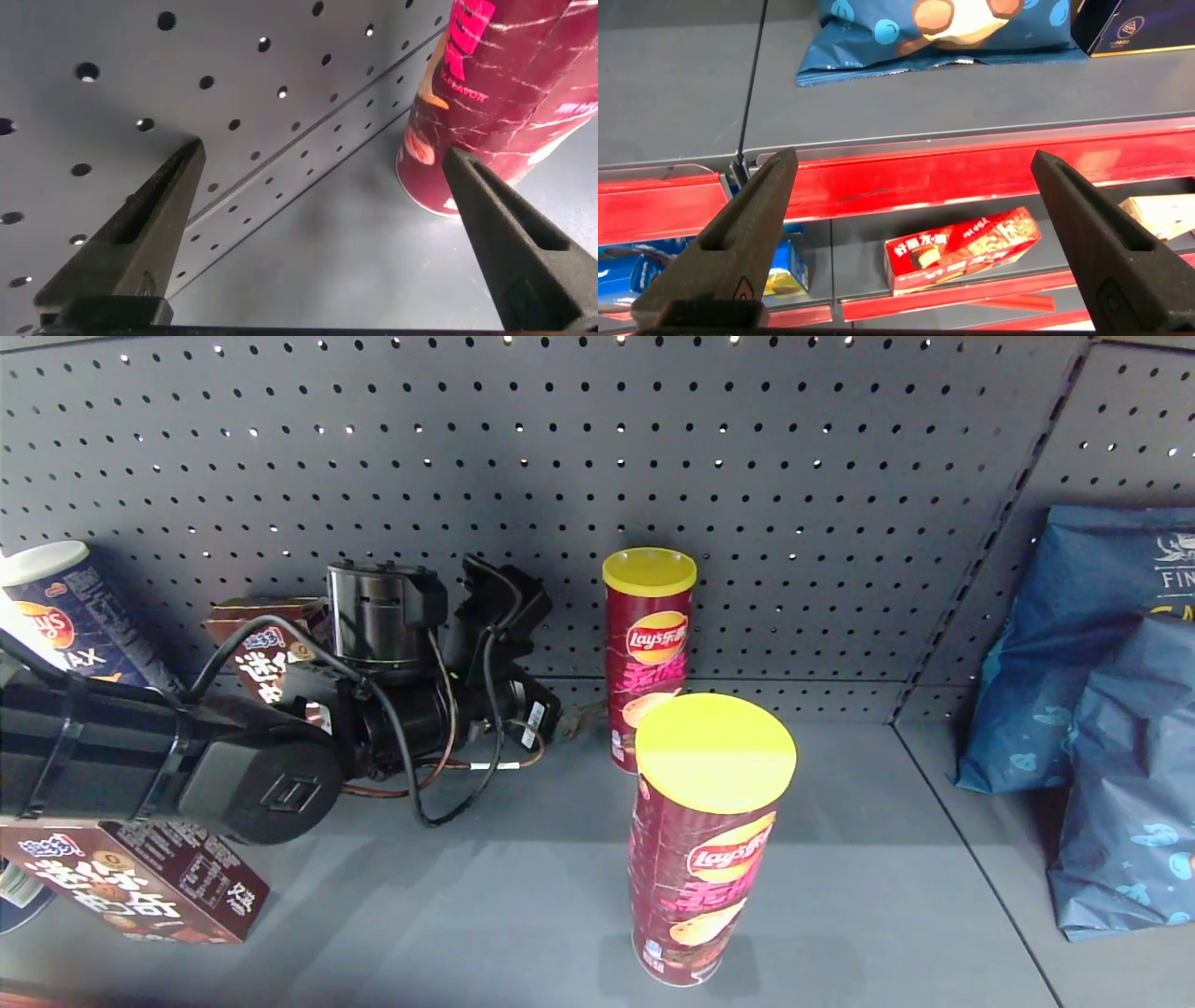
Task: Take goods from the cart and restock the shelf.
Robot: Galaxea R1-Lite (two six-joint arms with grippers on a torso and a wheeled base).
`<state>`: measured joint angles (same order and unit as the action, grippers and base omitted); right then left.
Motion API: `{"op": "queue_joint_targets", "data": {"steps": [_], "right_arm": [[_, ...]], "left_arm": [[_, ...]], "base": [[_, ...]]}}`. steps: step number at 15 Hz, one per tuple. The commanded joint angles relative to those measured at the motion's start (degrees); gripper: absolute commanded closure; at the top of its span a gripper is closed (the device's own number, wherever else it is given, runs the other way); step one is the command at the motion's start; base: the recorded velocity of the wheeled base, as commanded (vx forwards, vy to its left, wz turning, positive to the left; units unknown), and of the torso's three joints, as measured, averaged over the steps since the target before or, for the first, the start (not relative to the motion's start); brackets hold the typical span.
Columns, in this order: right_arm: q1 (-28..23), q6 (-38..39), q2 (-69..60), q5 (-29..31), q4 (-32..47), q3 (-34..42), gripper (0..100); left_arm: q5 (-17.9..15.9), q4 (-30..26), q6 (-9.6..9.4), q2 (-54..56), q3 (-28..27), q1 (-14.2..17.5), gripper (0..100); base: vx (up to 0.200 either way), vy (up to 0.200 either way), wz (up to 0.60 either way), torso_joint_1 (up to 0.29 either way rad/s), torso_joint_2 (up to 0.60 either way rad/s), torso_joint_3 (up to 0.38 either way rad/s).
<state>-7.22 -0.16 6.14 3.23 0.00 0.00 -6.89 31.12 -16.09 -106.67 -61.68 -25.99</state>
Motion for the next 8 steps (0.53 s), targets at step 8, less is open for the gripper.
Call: {"op": "queue_joint_targets", "data": {"steps": [8], "right_arm": [[0.0, 0.0, 0.1, 0.0, 0.0, 0.0, 0]], "left_arm": [[1.4, 0.1, -0.08, 6.3, -0.3, -1.3, 0]], "base": [[0.0, 0.0, 0.0, 0.0, 0.0, 0.0]]}}
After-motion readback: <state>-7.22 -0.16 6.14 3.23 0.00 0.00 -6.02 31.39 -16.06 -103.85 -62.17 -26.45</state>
